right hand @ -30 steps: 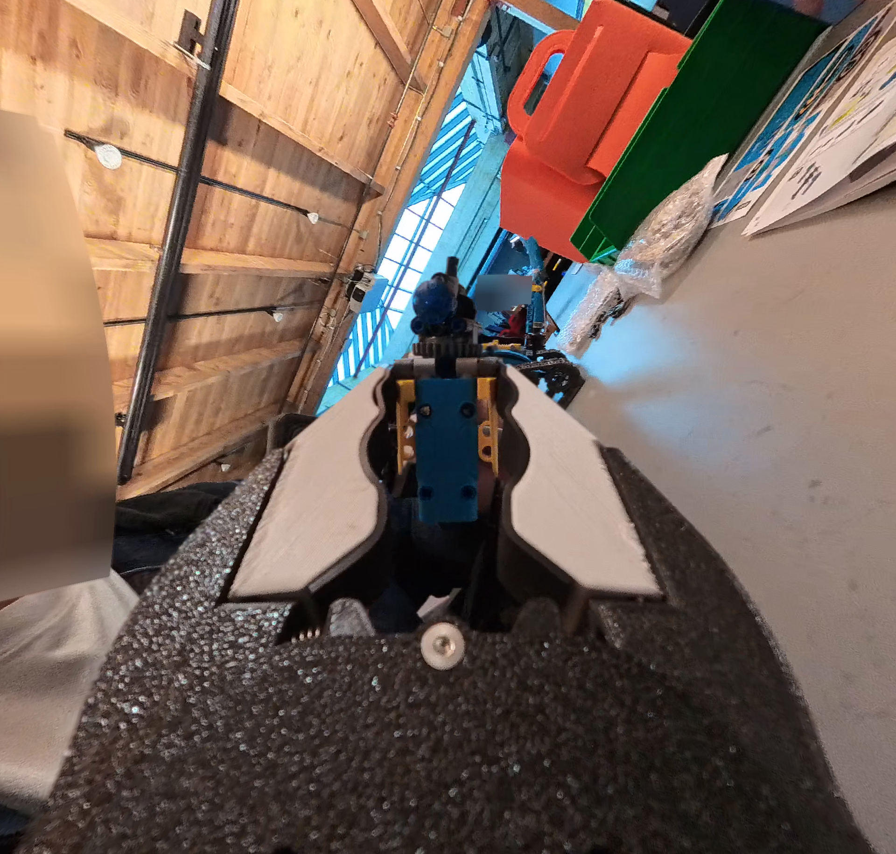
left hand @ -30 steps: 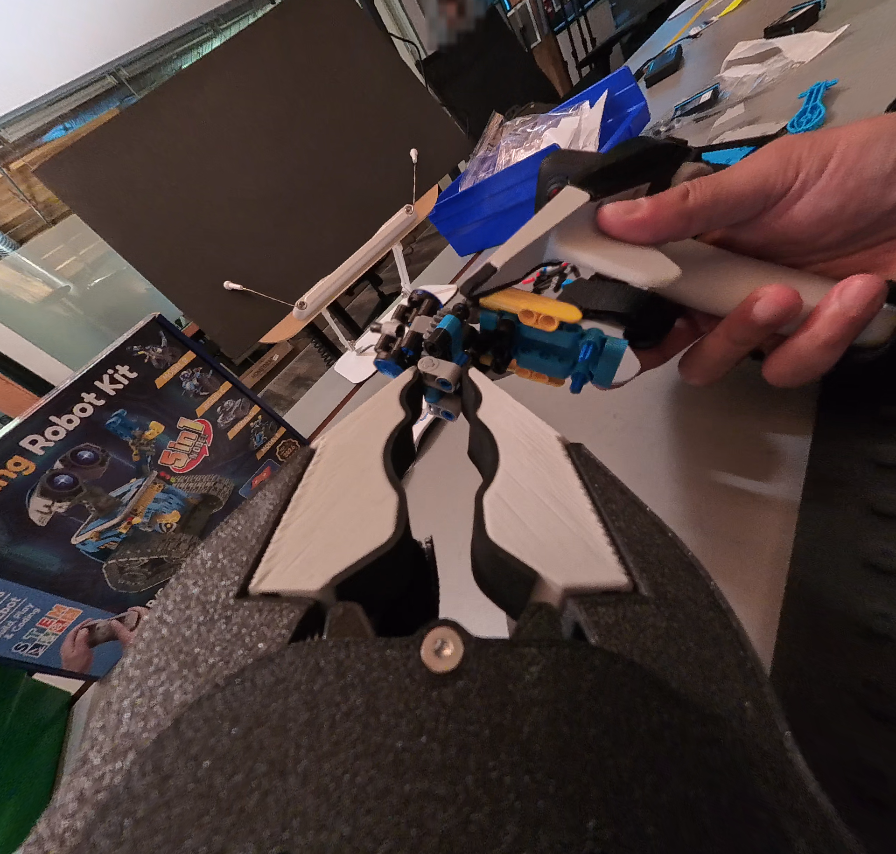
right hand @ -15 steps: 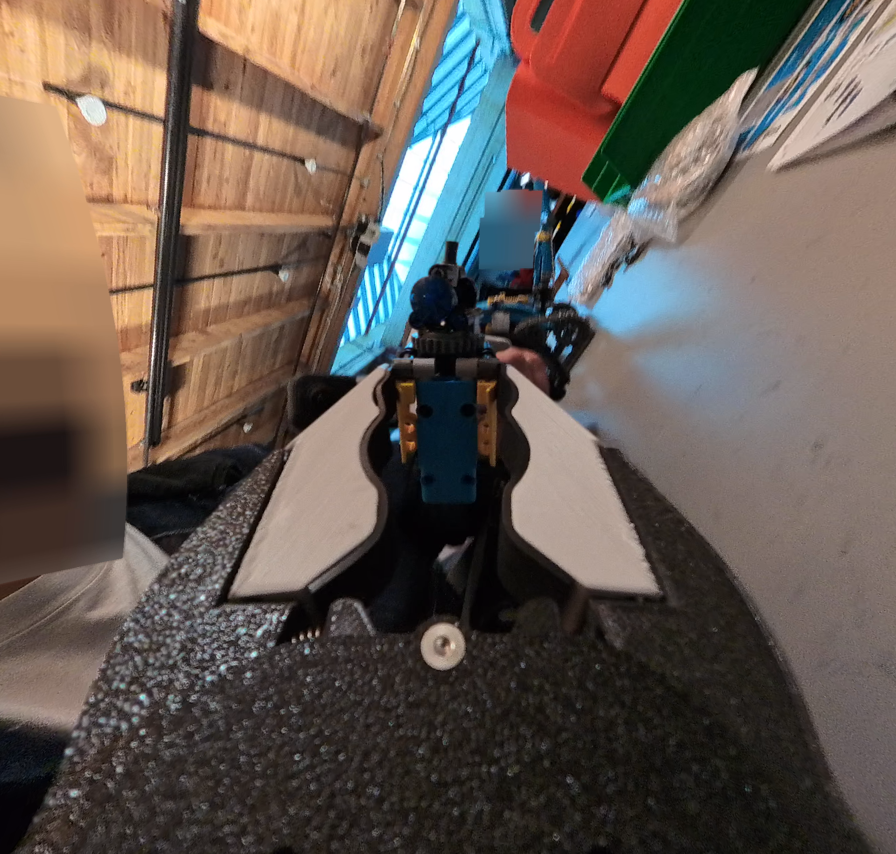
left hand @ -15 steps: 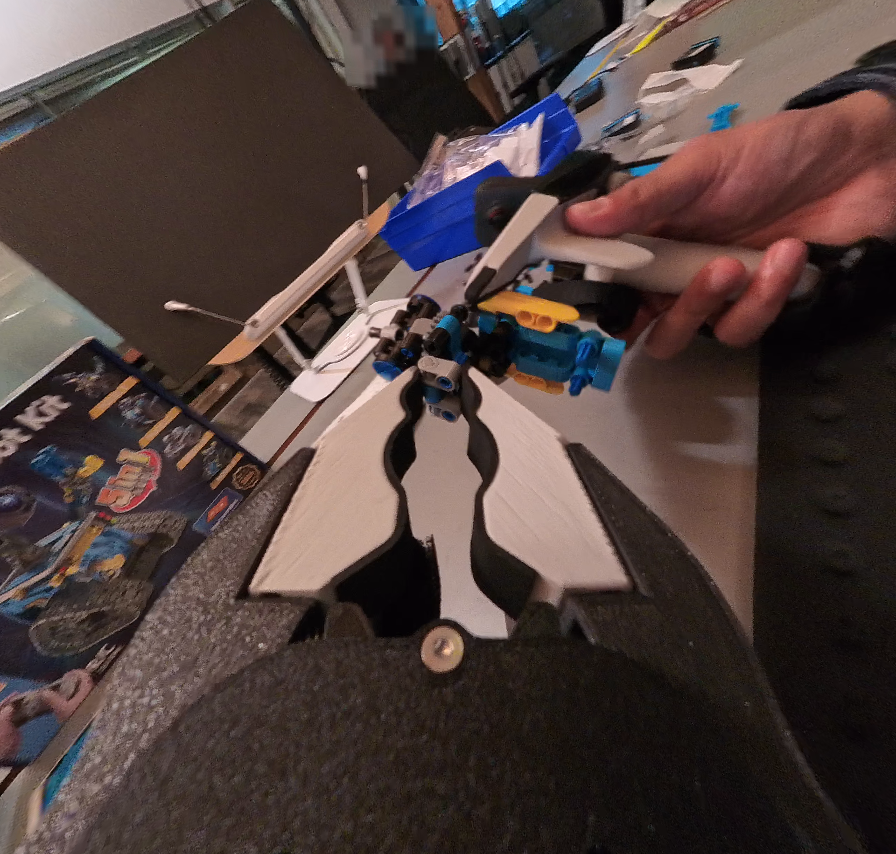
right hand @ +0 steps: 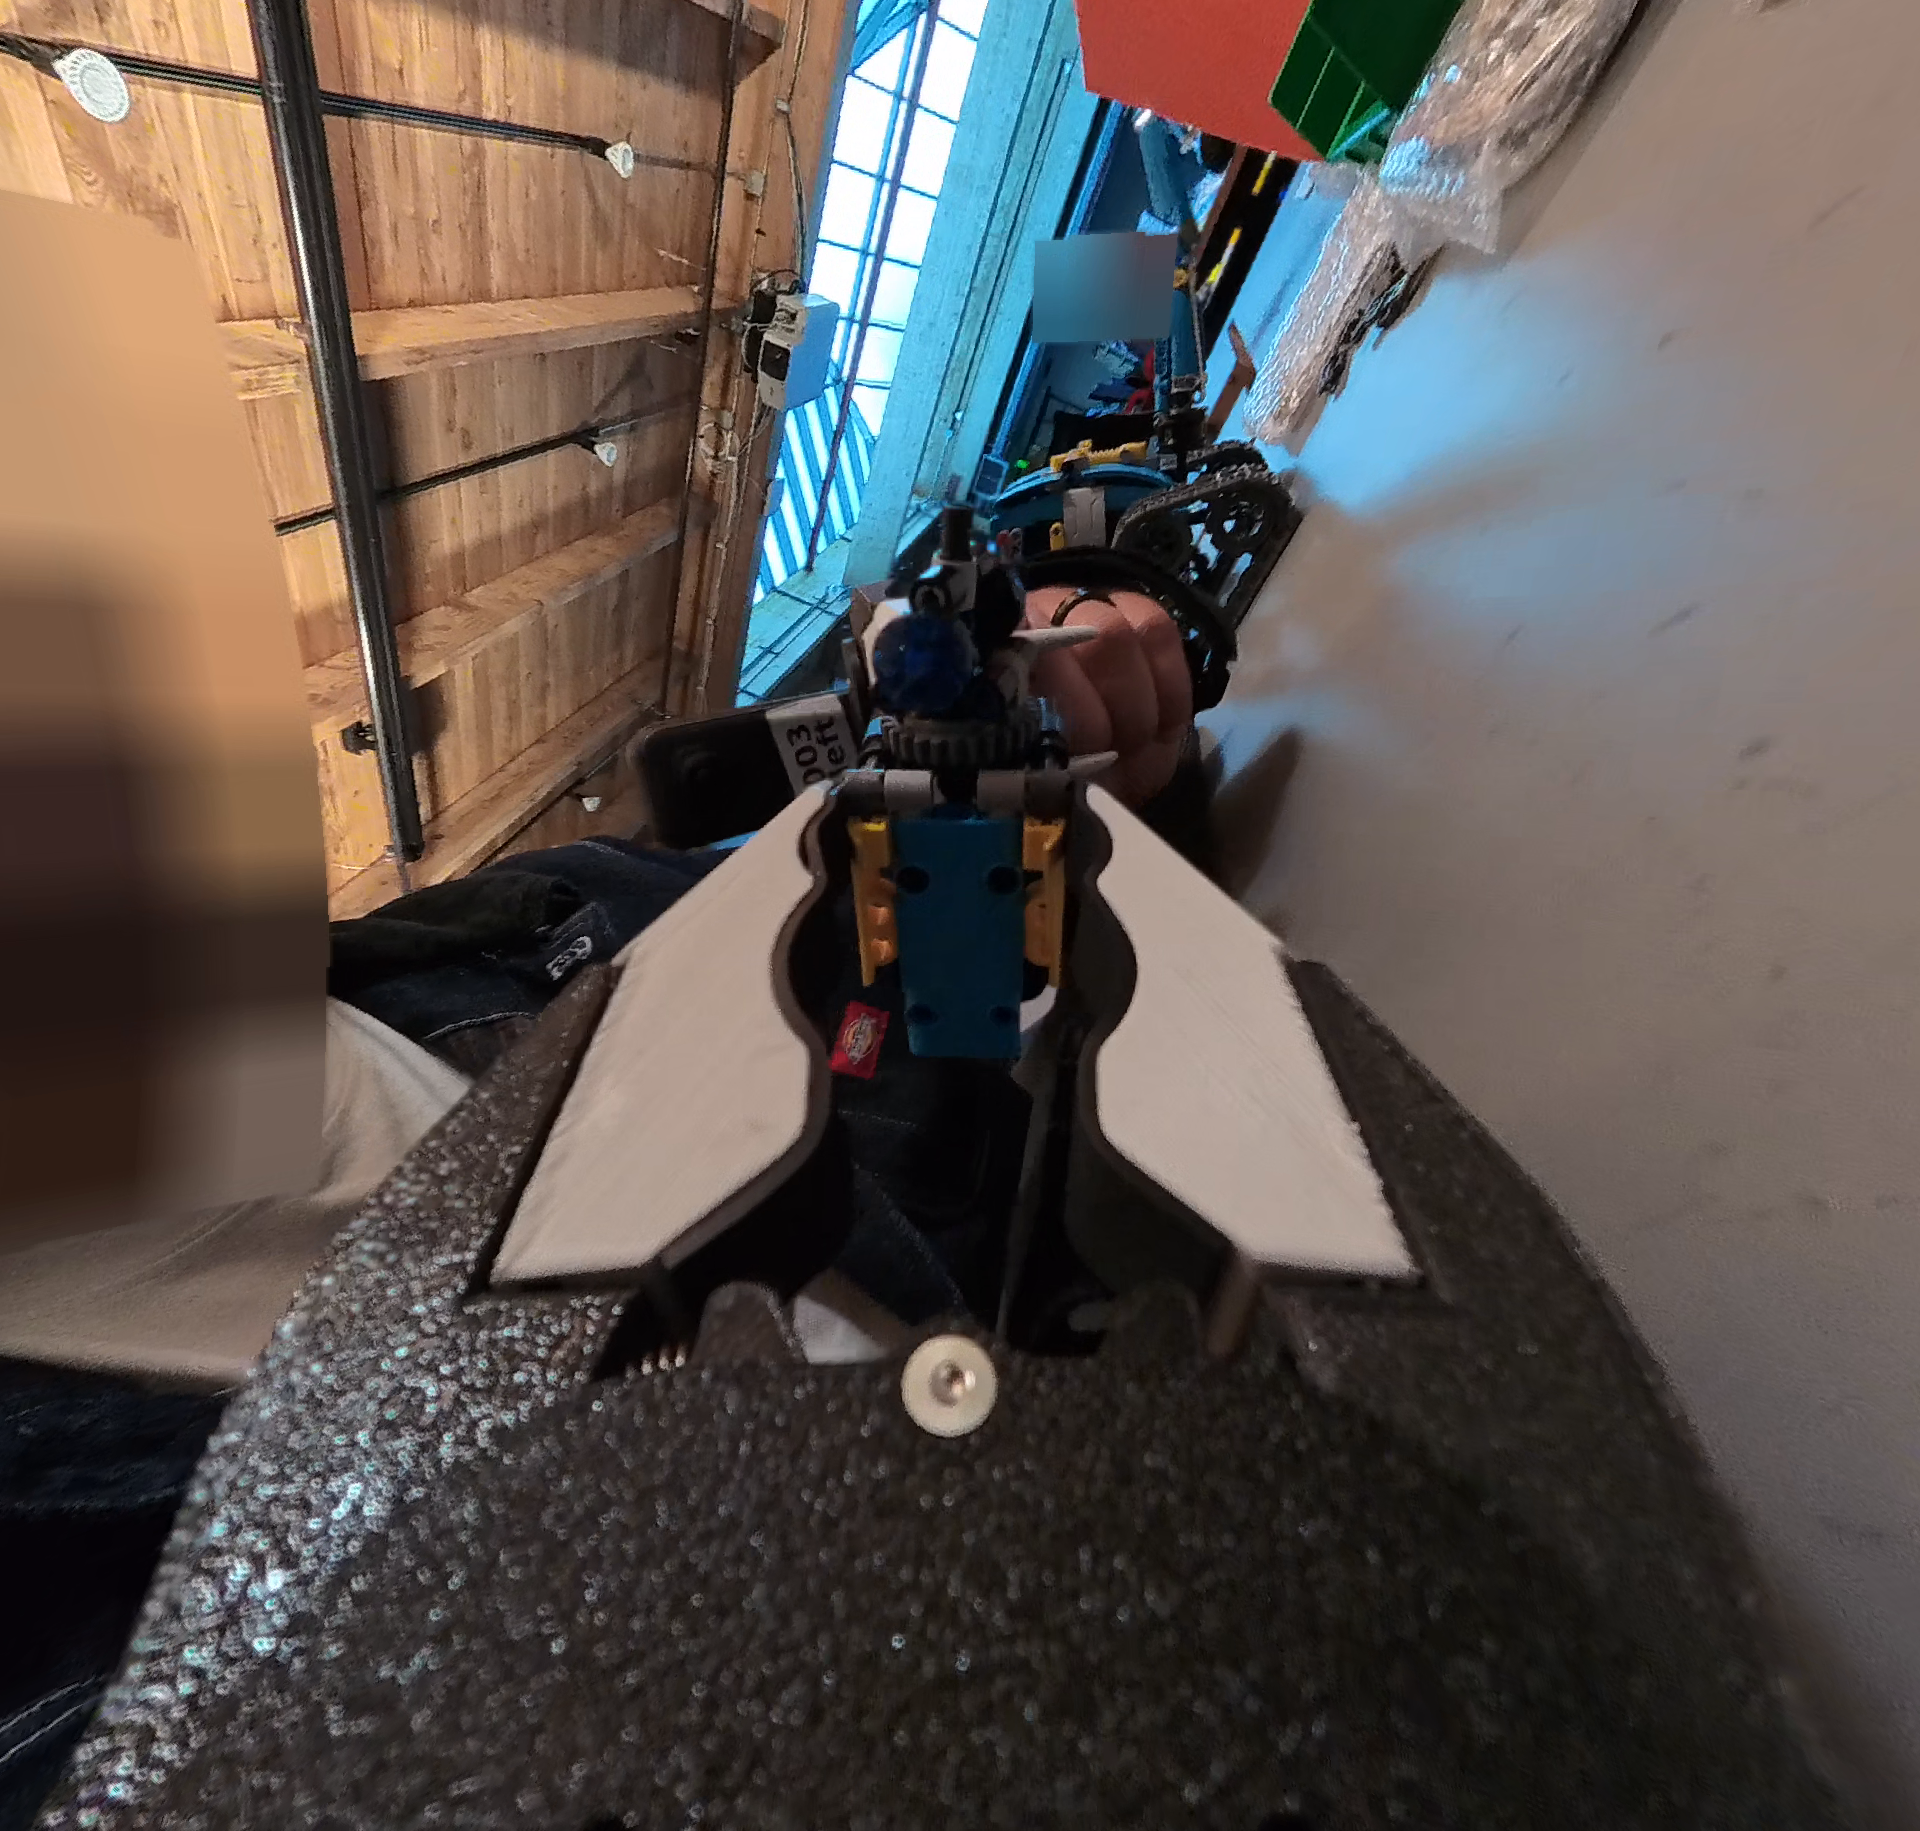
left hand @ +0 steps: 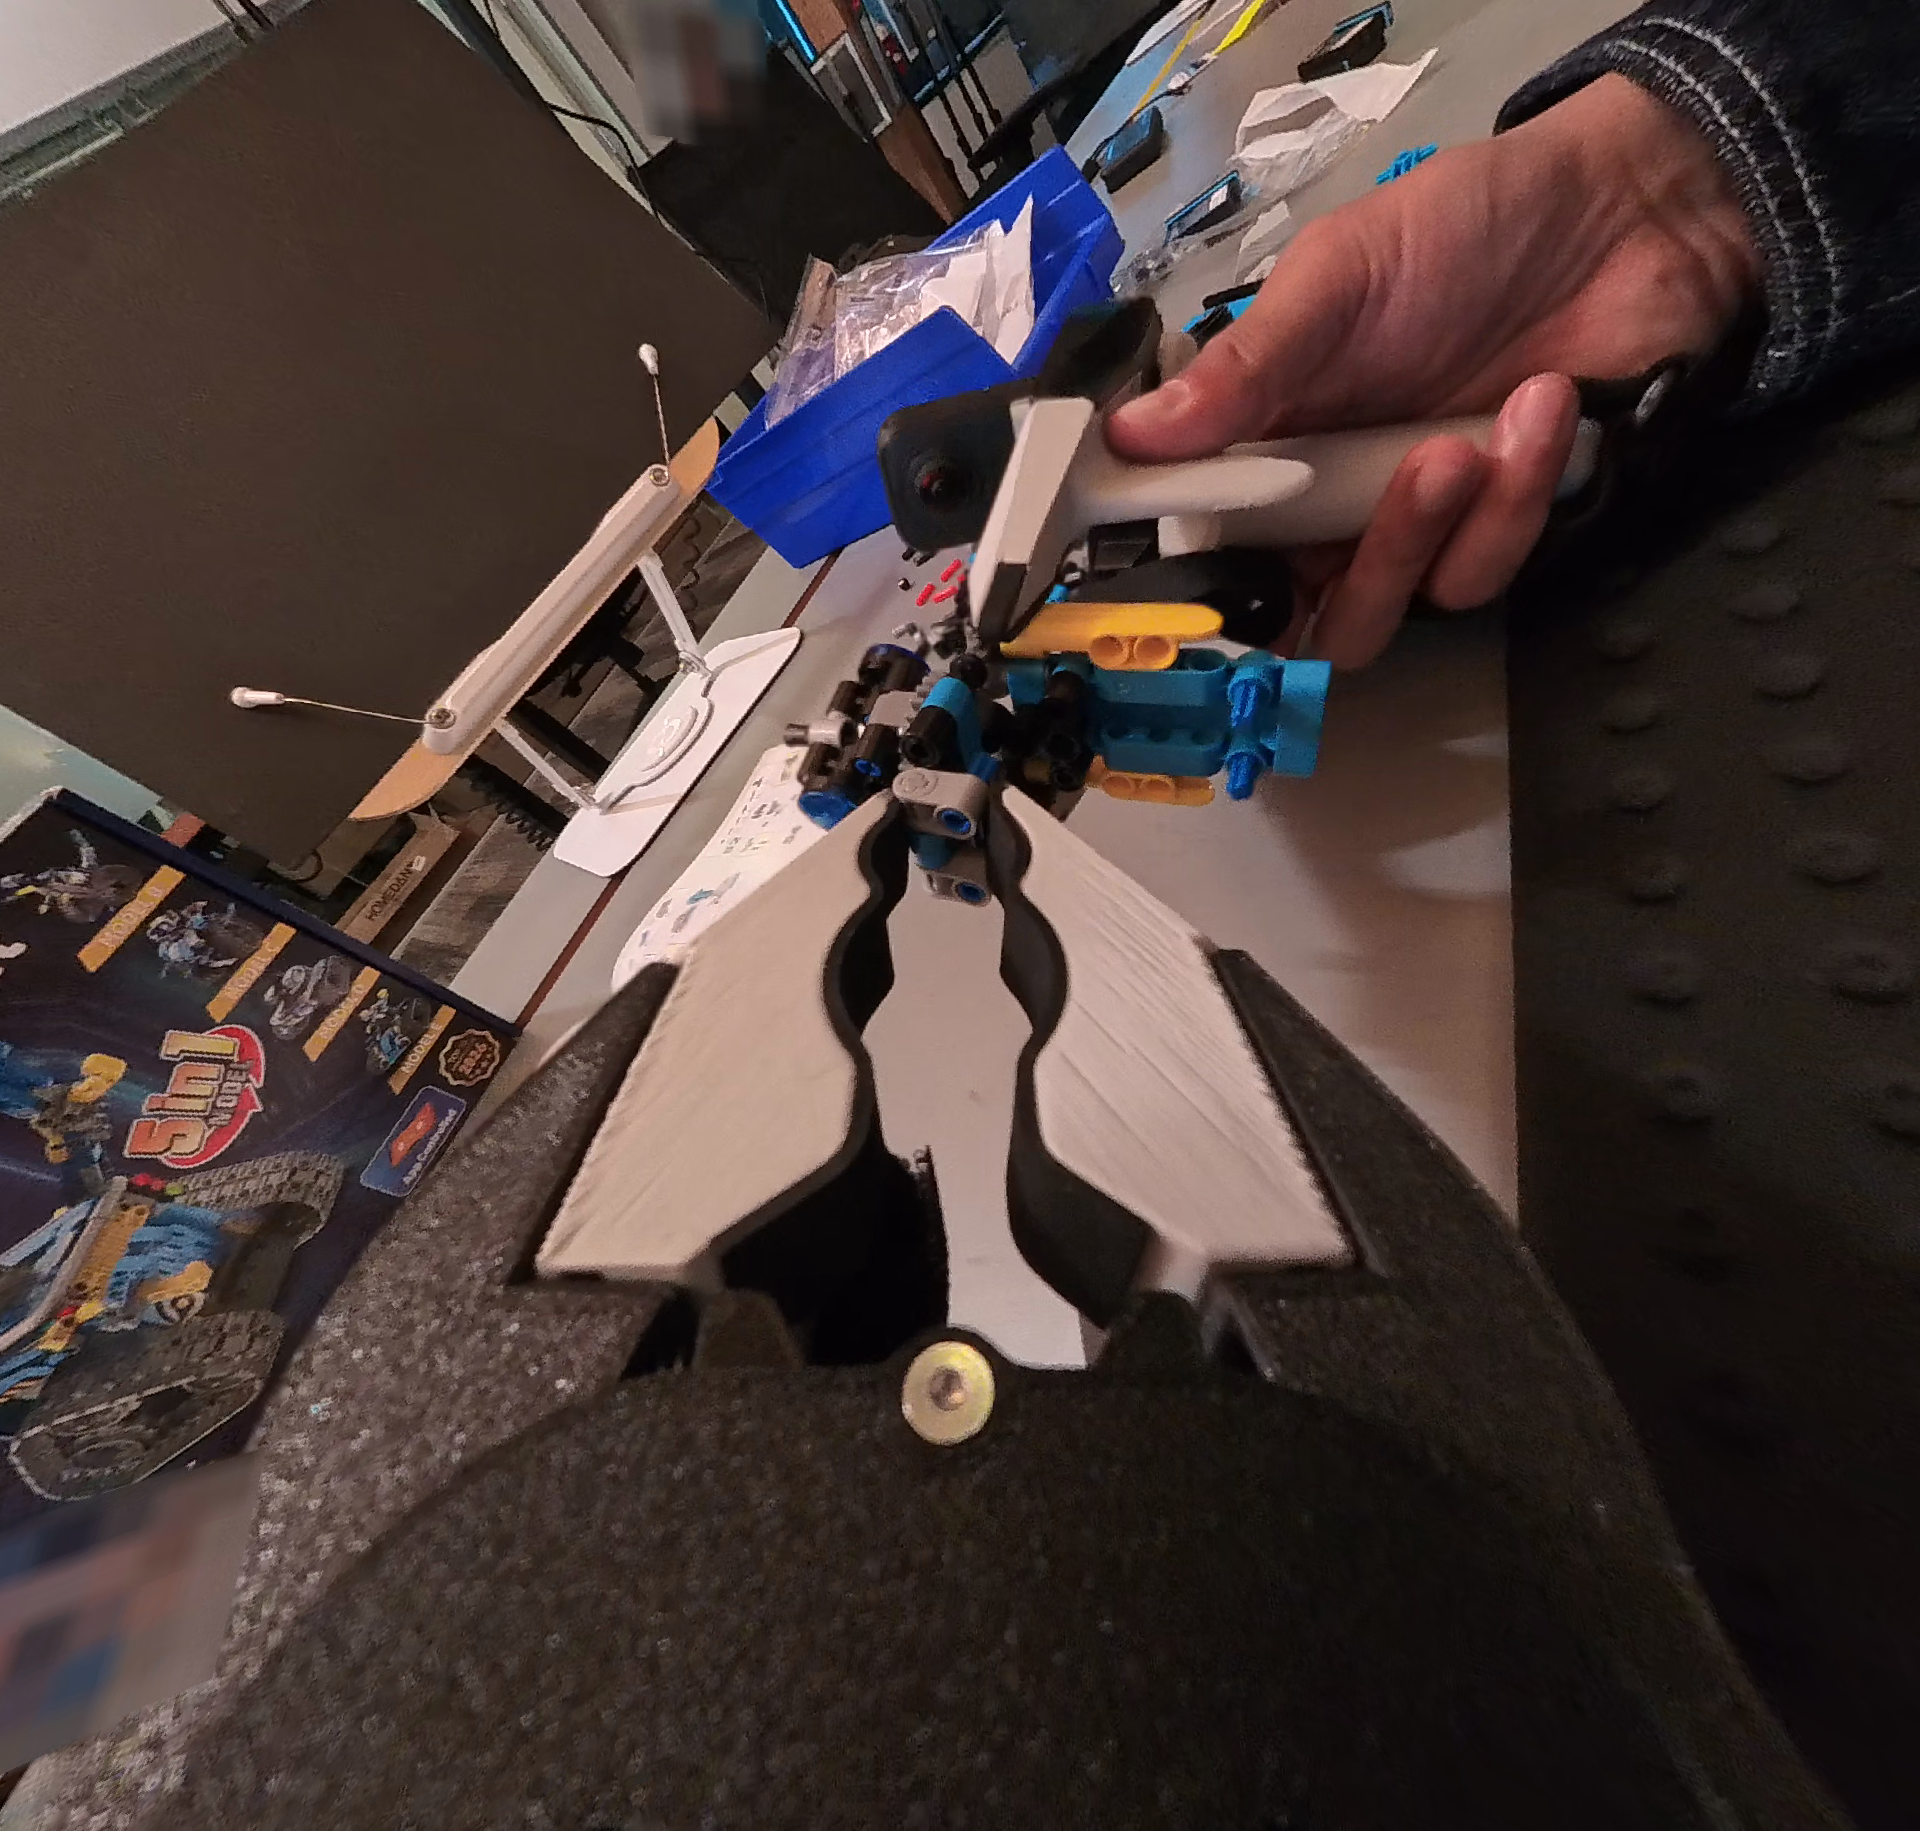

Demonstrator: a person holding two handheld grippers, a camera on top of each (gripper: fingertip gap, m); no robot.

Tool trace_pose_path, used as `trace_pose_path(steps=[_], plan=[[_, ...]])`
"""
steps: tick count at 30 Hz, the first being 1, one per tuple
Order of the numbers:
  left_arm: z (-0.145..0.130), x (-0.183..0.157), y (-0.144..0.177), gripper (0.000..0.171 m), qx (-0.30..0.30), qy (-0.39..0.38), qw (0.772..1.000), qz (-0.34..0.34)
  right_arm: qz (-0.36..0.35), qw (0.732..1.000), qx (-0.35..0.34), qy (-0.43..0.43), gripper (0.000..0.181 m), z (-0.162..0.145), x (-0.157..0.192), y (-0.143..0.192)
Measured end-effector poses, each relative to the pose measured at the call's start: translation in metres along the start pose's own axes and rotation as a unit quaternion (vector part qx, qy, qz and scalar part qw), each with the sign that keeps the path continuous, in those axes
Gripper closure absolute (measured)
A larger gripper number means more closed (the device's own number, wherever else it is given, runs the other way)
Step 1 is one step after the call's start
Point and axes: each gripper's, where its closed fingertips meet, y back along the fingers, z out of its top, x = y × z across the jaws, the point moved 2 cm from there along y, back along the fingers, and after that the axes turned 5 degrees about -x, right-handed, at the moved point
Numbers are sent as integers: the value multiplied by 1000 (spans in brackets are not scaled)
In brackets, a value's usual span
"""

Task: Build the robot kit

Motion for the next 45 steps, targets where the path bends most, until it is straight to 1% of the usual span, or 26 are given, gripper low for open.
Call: trace_pose_path(steps=[2,13,18,21,26,29,33,37,43,45], plan=[[0,-2,0,158,4,-6,1000,-1,2,1000,3,-11,141,-1,-1,1],[-2,-3,-1,158,13,30,999,-6,8,999,5,-31,141,-2,-5,1],[-2,-6,1,158,9,38,999,-32,11,999,19,-42,141,-6,-5,0],[-8,-7,3,158,11,59,996,-58,-1,998,25,-51,141,-8,-10,0],[-19,-4,-2,157,35,73,995,-53,-27,998,6,-60,141,-2,-19,1],[-24,-4,-4,157,45,63,996,-47,-52,997,-3,-51,140,0,-25,3],[-18,-3,-3,157,28,62,997,-45,-23,997,5,-67,141,-1,-18,1],[-14,-5,-2,157,15,92,994,-55,-9,997,15,-71,141,-4,-15,0],[-12,-6,-2,158,11,108,992,-59,-3,998,26,-65,141,-7,-12,0],[-13,-5,-4,158,14,112,992,-60,-4,997,21,-69,141,-5,-14,0]])
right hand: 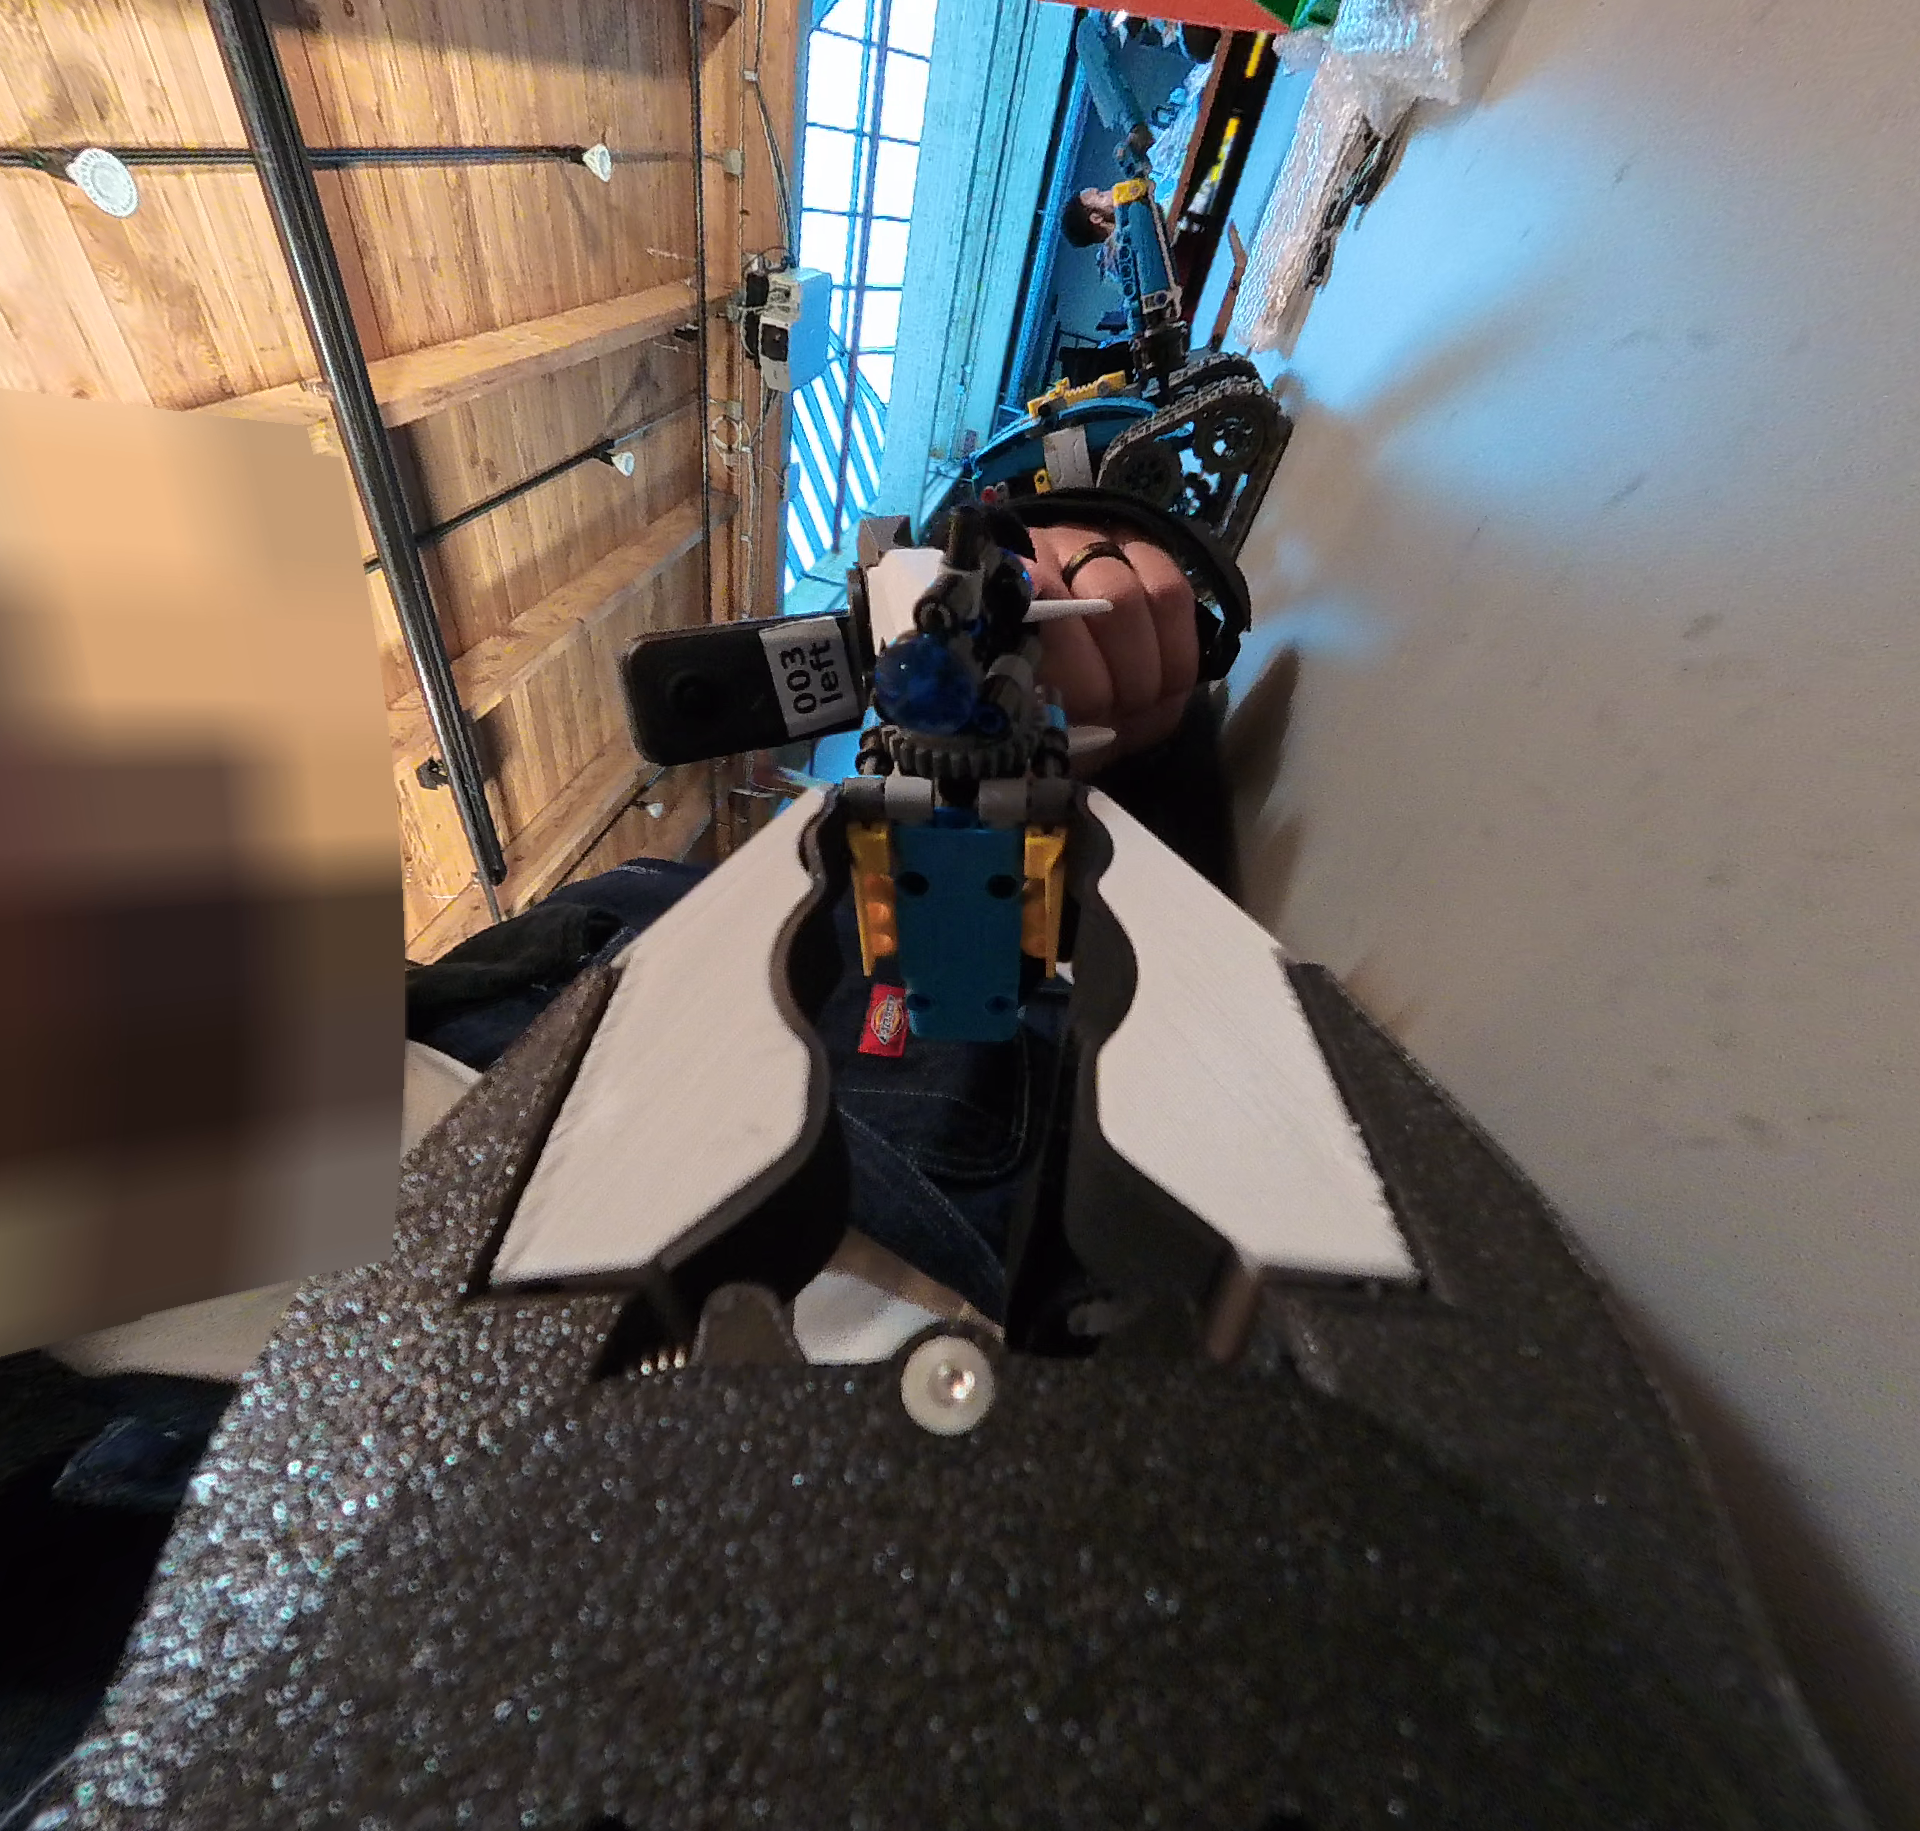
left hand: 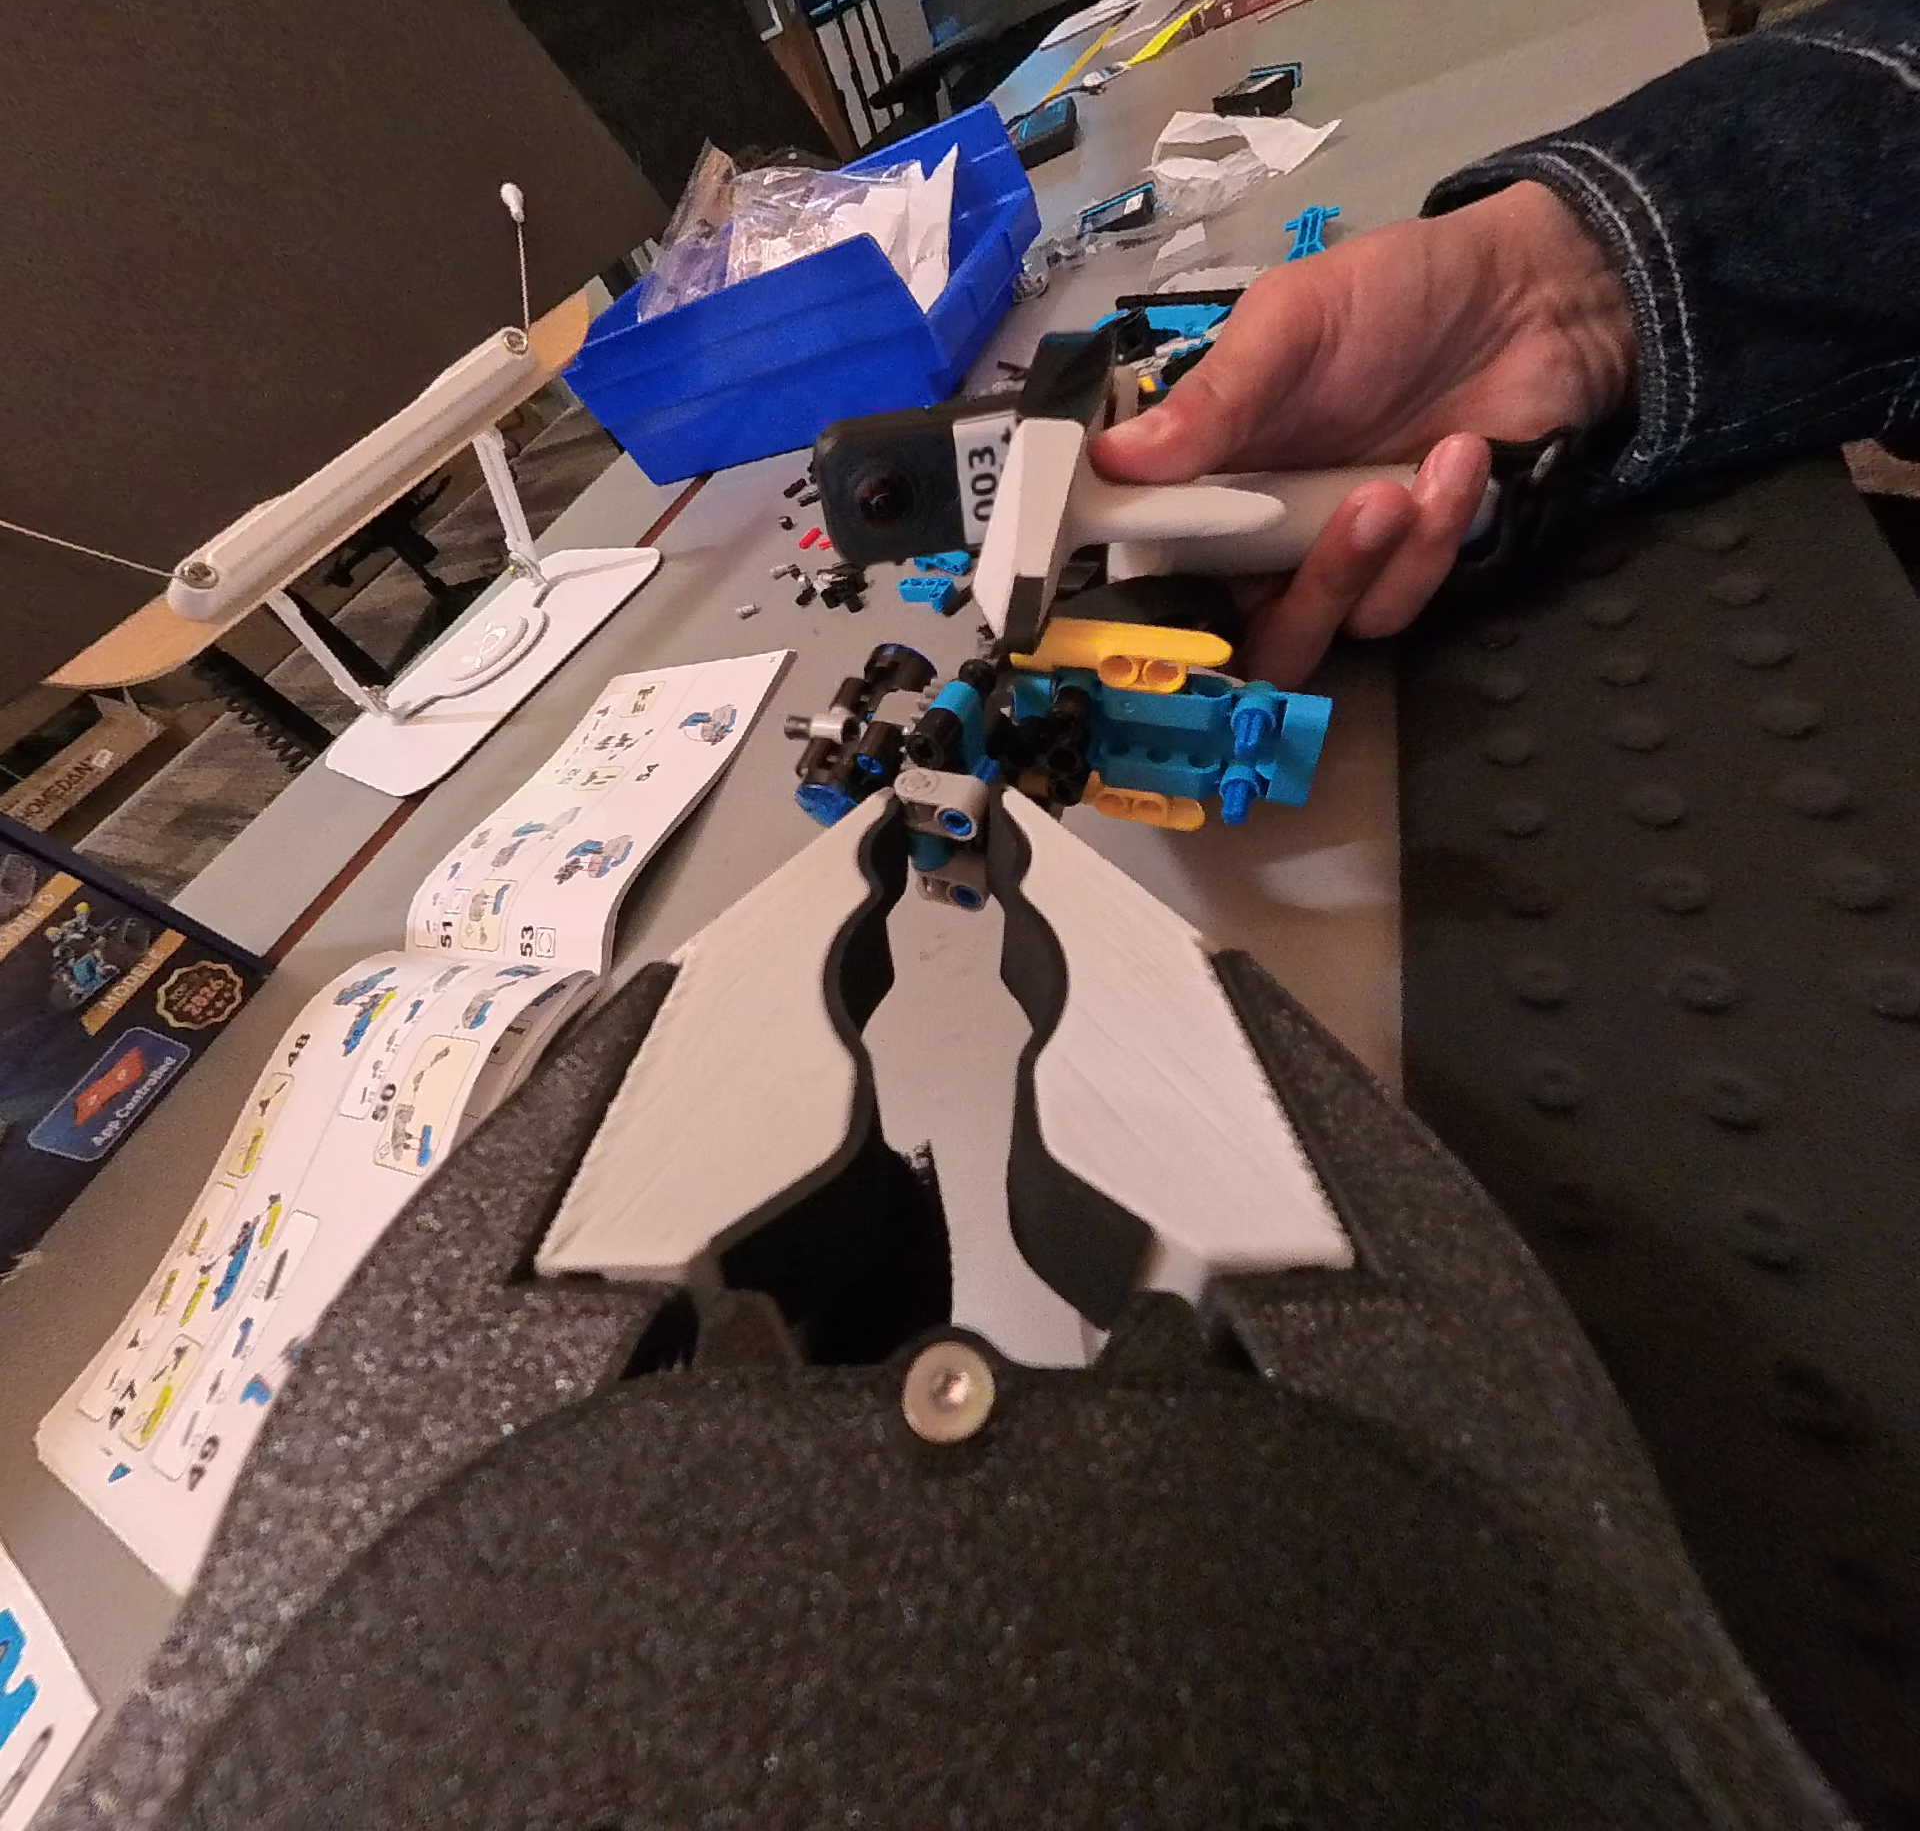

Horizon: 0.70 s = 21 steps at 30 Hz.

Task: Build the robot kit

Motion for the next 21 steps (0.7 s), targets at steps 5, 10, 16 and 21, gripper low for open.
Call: trace_pose_path(steps=[5,10,16,21], plan=[[0,2,-1,158,-1,9,1000,6,6,1000,-1,-7,141,1,0,-1],[-2,9,-7,157,5,26,999,24,9,1000,-27,-10,140,8,-1,2],[-6,13,-9,157,11,28,999,31,-3,999,-46,-19,140,14,-4,3],[-3,12,-8,156,3,3,999,37,-8,999,-44,-2,140,13,0,3]])
